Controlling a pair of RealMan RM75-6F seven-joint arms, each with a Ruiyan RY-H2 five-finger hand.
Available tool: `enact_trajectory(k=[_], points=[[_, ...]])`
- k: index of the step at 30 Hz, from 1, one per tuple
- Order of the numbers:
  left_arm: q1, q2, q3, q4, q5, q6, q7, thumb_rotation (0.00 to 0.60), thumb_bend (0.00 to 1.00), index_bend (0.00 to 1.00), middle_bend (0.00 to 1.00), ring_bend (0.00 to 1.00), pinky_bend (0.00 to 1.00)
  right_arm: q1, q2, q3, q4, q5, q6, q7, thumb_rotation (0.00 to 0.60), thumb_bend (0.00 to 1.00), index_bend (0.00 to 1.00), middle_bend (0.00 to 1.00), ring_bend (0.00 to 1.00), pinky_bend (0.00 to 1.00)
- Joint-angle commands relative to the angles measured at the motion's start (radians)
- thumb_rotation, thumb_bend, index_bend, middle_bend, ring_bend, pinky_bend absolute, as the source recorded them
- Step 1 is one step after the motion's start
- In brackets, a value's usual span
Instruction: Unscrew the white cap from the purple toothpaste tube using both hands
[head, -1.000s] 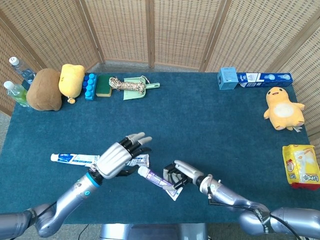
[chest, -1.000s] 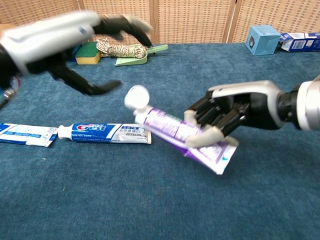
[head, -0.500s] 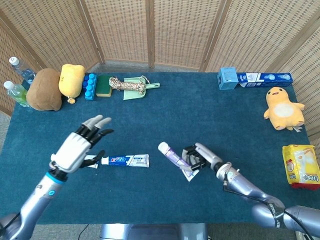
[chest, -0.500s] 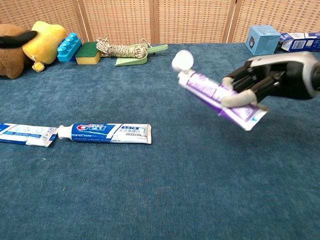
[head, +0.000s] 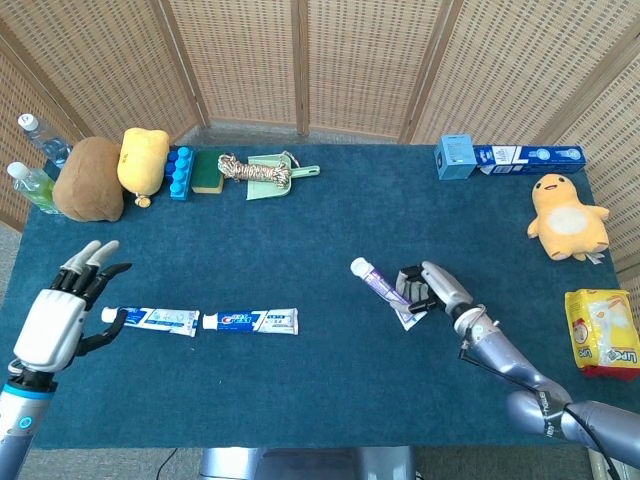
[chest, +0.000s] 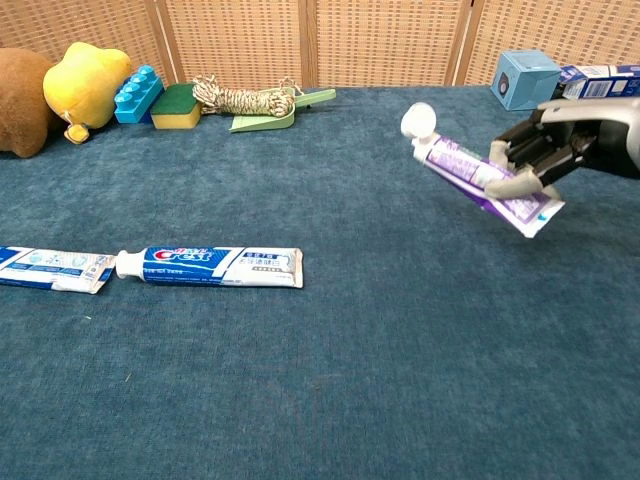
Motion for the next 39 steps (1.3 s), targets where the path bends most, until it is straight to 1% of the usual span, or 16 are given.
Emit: enact_trajectory(k=[1, 3, 5, 6, 7, 9, 12, 15, 19, 20, 22, 24, 26, 28, 32, 39], points=[[0.018, 0.002, 0.000, 0.009, -0.014, 0.007, -0.015, 0.600, 0.36, 0.19, 0.08, 0.00, 0.11, -0.002, -0.027, -0.015, 0.023, -0.021, 0.012, -0.039, 0.600, 0.50, 0.67, 0.55, 0.44, 0.42], [0.024, 0.001, -0.003, 0.013, -0.015, 0.008, -0.019, 0.600, 0.36, 0.19, 0.08, 0.00, 0.10, -0.006, -0.039, -0.014, 0.032, -0.035, 0.030, -0.054, 0.600, 0.47, 0.53, 0.47, 0.34, 0.31], [0.031, -0.002, -0.006, 0.019, -0.018, 0.006, -0.020, 0.600, 0.36, 0.19, 0.08, 0.00, 0.10, -0.015, -0.048, -0.010, 0.039, -0.055, 0.061, -0.062, 0.598, 0.44, 0.44, 0.40, 0.27, 0.26], [0.034, -0.003, -0.007, 0.021, -0.018, 0.006, -0.019, 0.600, 0.36, 0.19, 0.08, 0.00, 0.10, -0.019, -0.050, -0.008, 0.040, -0.062, 0.070, -0.062, 0.582, 0.42, 0.41, 0.36, 0.23, 0.26], [0.037, -0.004, -0.009, 0.024, -0.019, 0.005, -0.019, 0.600, 0.36, 0.19, 0.08, 0.00, 0.10, -0.025, -0.049, -0.007, 0.039, -0.072, 0.082, -0.062, 0.566, 0.41, 0.39, 0.34, 0.21, 0.25], [0.042, -0.005, -0.012, 0.026, -0.024, 0.002, -0.021, 0.600, 0.36, 0.19, 0.08, 0.00, 0.10, -0.035, -0.046, -0.006, 0.036, -0.085, 0.099, -0.059, 0.494, 0.39, 0.33, 0.29, 0.16, 0.25], [0.051, -0.009, -0.018, 0.033, -0.034, -0.002, -0.023, 0.600, 0.36, 0.19, 0.08, 0.00, 0.09, -0.053, -0.037, -0.006, 0.029, -0.101, 0.126, -0.058, 0.416, 0.39, 0.28, 0.25, 0.11, 0.24], [0.058, -0.013, -0.025, 0.040, -0.042, -0.005, -0.019, 0.600, 0.36, 0.19, 0.08, 0.00, 0.08, -0.073, -0.024, -0.002, 0.019, -0.104, 0.152, -0.052, 0.394, 0.39, 0.24, 0.22, 0.08, 0.24], [0.068, -0.014, -0.028, 0.046, -0.051, -0.010, 0.004, 0.600, 0.36, 0.19, 0.08, 0.00, 0.08, -0.111, -0.002, 0.007, -0.014, -0.105, 0.208, -0.044, 0.402, 0.39, 0.24, 0.21, 0.08, 0.24], [0.071, -0.013, -0.029, 0.046, -0.053, -0.011, 0.013, 0.600, 0.36, 0.19, 0.08, 0.00, 0.08, -0.122, 0.003, 0.009, -0.023, -0.106, 0.227, -0.046, 0.415, 0.38, 0.24, 0.21, 0.08, 0.24], [0.079, -0.010, -0.026, 0.046, -0.054, -0.010, 0.040, 0.600, 0.36, 0.20, 0.08, 0.00, 0.08, -0.149, 0.012, 0.012, -0.042, -0.109, 0.276, -0.053, 0.468, 0.38, 0.24, 0.22, 0.08, 0.24], [0.087, -0.005, -0.023, 0.049, -0.054, -0.009, 0.070, 0.600, 0.36, 0.22, 0.09, 0.00, 0.07, -0.173, 0.020, 0.014, -0.057, -0.118, 0.325, -0.069, 0.549, 0.38, 0.25, 0.22, 0.08, 0.24], [0.098, -0.002, -0.019, 0.056, -0.056, -0.002, 0.109, 0.600, 0.36, 0.24, 0.10, 0.00, 0.07, -0.203, 0.032, 0.014, -0.075, -0.139, 0.390, -0.090, 0.586, 0.37, 0.26, 0.23, 0.08, 0.24], [0.112, 0.005, -0.011, 0.052, -0.061, 0.000, 0.139, 0.600, 0.36, 0.25, 0.11, 0.00, 0.07, -0.237, 0.043, 0.006, -0.090, -0.169, 0.461, -0.125, 0.599, 0.37, 0.27, 0.23, 0.09, 0.24], [0.136, 0.021, 0.003, 0.035, -0.081, -0.006, 0.157, 0.600, 0.36, 0.27, 0.13, 0.00, 0.07, -0.288, 0.059, -0.016, -0.092, -0.215, 0.562, -0.219, 0.600, 0.38, 0.32, 0.25, 0.11, 0.24], [0.176, 0.022, 0.023, 0.031, -0.097, -0.007, 0.168, 0.600, 0.36, 0.28, 0.16, 0.03, 0.08, -0.379, 0.068, -0.054, -0.095, -0.266, 0.735, -0.478, 0.600, 0.39, 0.38, 0.28, 0.13, 0.24]])
